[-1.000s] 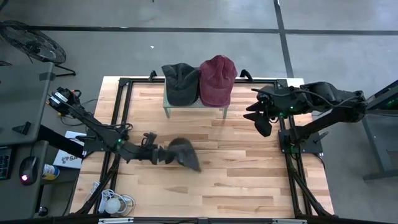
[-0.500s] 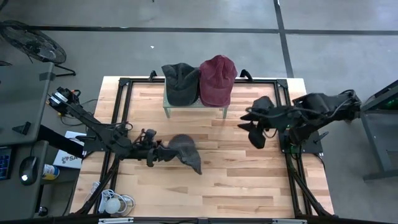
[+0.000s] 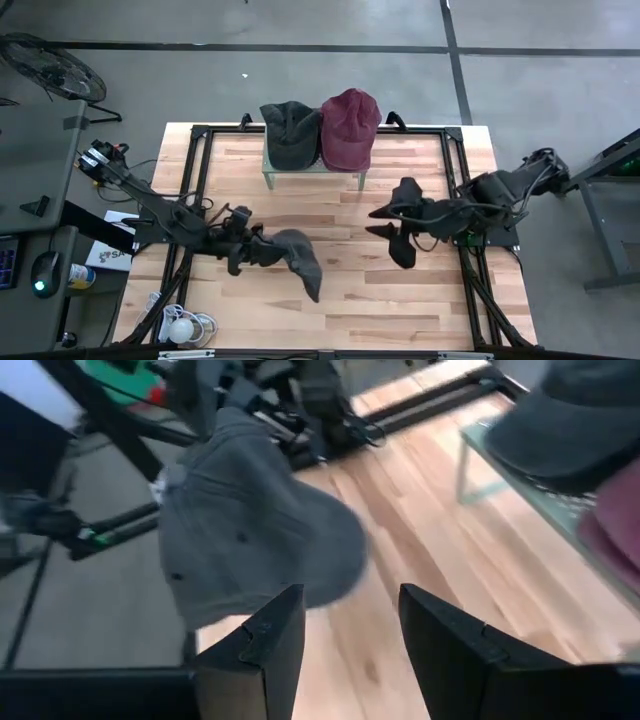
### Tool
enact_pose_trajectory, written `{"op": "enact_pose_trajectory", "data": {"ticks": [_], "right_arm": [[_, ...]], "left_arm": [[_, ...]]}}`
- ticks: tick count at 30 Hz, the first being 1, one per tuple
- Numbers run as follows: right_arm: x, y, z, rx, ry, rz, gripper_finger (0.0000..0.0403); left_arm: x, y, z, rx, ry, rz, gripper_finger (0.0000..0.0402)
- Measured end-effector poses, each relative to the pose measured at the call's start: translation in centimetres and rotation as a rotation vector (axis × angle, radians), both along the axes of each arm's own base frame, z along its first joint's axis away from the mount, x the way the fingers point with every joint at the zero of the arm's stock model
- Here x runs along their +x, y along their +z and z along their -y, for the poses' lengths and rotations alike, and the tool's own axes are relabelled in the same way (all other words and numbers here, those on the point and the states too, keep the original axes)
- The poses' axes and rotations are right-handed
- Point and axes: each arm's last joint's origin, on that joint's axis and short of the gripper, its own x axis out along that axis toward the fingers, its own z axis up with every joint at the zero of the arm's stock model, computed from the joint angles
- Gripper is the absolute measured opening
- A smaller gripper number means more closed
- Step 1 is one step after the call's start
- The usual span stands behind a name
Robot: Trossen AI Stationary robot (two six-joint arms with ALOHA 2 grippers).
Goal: Pick & Place hat
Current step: Stack the black cap on the red caps on the shelf
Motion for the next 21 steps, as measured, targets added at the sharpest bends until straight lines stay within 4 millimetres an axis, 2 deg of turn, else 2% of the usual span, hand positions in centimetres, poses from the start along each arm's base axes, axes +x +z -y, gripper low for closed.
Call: {"op": "enact_pose_trajectory", "data": {"ticks": [7, 17, 21], "right_arm": [[-0.2, 1.6, -2.4, -0.043, 0.099, 0.18, 0.0156], [-1.1, 3.3, -4.8, -0.29, 0.047, 0.351, 0.0156], [-1.1, 3.5, -5.1, -0.406, 0.118, 0.363, 0.0156]], "left_arm": [[0.0, 2.9, 0.1, 0.061, -0.02, 0.076, 0.0], [-0.3, 7.0, -0.1, 0.197, 0.02, 0.16, 0.0], [-0.6, 8.6, -0.4, 0.254, 0.075, 0.2, 0.0]]}}
